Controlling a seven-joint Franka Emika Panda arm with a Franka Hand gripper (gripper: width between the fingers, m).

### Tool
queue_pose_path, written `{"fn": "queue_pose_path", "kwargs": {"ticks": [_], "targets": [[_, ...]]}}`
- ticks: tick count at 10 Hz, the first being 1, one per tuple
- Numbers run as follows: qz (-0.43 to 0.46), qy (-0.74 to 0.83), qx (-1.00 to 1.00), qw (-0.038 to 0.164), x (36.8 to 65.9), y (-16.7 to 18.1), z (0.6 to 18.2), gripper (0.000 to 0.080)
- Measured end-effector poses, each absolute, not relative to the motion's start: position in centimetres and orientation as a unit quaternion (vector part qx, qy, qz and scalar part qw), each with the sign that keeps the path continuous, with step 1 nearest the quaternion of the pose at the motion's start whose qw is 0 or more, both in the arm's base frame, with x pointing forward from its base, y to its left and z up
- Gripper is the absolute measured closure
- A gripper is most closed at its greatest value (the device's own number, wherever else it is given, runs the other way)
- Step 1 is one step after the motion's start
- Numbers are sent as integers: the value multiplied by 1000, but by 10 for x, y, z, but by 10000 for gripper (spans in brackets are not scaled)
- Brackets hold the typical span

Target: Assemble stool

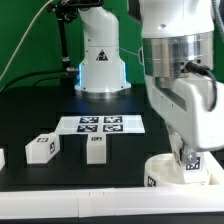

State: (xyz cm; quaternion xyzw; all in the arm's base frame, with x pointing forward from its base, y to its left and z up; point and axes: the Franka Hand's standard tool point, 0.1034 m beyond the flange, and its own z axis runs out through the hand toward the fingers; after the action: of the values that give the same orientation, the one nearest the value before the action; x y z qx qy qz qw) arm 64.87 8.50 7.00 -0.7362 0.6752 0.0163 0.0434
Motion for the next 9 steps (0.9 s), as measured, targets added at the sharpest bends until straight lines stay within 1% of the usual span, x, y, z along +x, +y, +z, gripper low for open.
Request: {"fn": "queue_pose_path", "kwargs": {"ticks": [1, 2, 5, 6, 7, 8, 9], "targets": [[15, 723, -689, 55, 641, 93, 70, 462], [14, 745, -665, 59, 639, 93, 69, 462], [25, 798, -599, 59, 638, 93, 69, 462], [27, 802, -593, 59, 638, 94, 68, 399], [26, 798, -600, 59, 637, 95, 67, 239], [26, 795, -603, 59, 637, 95, 67, 239], [27, 784, -617, 59, 637, 98, 67, 168]]}}
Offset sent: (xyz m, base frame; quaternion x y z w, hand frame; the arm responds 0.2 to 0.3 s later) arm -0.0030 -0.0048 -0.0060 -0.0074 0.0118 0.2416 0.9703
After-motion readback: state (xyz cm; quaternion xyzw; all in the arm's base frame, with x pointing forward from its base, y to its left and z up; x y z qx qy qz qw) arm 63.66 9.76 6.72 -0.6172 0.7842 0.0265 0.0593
